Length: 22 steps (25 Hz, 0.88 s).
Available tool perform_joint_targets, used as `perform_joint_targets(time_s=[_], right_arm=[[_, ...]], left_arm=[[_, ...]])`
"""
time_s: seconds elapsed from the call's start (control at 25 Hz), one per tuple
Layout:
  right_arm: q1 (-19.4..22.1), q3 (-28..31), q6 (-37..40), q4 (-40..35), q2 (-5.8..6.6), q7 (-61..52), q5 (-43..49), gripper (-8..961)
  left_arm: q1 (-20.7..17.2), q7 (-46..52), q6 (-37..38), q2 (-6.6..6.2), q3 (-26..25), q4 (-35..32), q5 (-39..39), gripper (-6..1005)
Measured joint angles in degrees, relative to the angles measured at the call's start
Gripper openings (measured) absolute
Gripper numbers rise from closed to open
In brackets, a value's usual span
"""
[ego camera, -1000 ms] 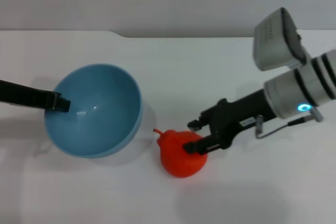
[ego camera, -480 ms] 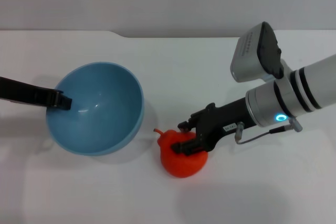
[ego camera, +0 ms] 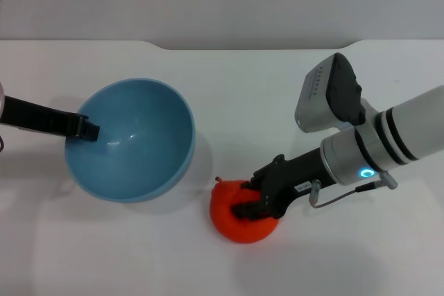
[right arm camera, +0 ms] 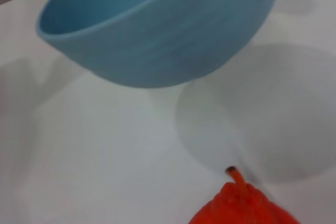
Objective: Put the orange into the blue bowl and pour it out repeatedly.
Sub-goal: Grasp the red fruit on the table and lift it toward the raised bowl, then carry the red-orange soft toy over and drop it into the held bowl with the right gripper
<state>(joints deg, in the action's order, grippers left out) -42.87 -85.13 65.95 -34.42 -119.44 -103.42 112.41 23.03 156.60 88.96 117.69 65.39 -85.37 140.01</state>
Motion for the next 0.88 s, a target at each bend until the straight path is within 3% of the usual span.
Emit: perform_joint_targets(time_s=[0.16, 0.4, 0.68, 0.72, 0.88], right_arm=[[1.80, 0.39, -0.01, -2.96, 0.28, -0.10, -0.01, 429], [10.05, 2.29, 1.02, -14.62, 0.81, -1.08, 0.13, 294], [18.54, 16.79, 12.65, -30.22, 0.68, -1.43, 0.47, 120], [18.96, 18.46, 14.38, -31.63, 0.64, -1.42, 0.43, 103], [19.41, 23.34, 21.16, -37.86, 0.57, -1.46, -0.23, 34]], left_arm=[[0.45, -0.20, 0.14, -0.06, 0.02, 0.24, 0.01, -1], [1.61, -0.31, 0.01, -0.03, 0.68, 1.96, -0.01, -2], [4.73, -0.35, -1.10, 0.07, 3.78, 7.07, 0.46, -2], [6.56, 0.08, -2.60, 0.17, 7.53, 9.37, 0.94, -2], [9.50, 1.07, -4.57, 0.48, 13.04, 12.55, 0.96, -2]])
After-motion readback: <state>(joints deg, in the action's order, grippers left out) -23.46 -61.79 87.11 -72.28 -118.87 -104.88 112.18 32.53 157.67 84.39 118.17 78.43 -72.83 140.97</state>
